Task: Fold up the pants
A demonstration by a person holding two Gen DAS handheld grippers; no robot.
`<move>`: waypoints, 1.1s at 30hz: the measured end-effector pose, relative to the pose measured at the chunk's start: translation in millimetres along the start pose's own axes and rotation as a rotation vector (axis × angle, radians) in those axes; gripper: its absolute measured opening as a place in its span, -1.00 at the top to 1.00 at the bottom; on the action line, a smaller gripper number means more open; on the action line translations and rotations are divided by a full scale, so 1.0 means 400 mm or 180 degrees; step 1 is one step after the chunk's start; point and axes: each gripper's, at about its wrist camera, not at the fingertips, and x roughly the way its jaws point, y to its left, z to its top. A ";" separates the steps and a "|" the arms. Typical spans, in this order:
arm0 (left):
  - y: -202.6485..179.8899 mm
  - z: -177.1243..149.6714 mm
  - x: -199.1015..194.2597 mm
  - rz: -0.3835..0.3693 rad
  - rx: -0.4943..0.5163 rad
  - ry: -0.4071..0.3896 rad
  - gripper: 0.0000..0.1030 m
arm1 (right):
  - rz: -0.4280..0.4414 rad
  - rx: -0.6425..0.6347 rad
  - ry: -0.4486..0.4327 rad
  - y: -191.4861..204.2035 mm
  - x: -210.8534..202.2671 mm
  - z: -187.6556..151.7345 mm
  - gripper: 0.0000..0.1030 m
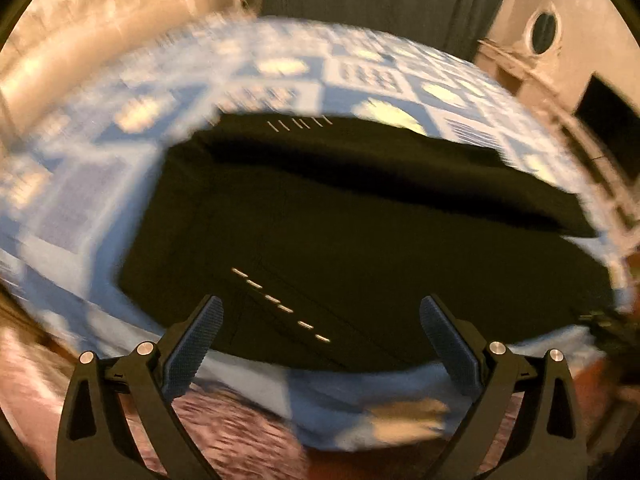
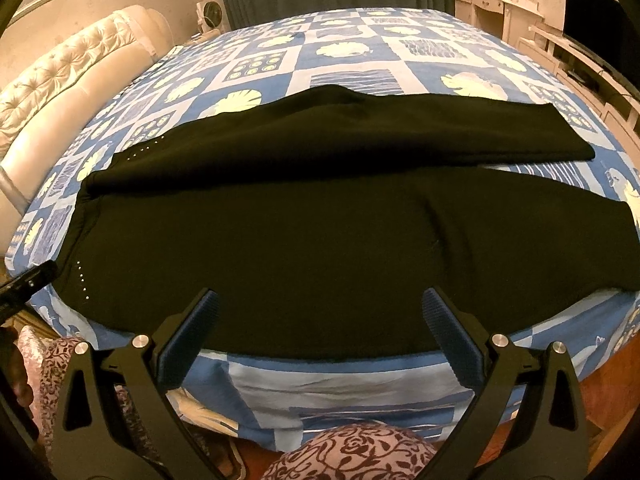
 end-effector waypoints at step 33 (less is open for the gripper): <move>0.523 0.604 0.481 -0.2047 -0.0766 0.0729 -0.91 | 0.0890 0.0333 0.0280 -0.031 0.166 0.235 -0.96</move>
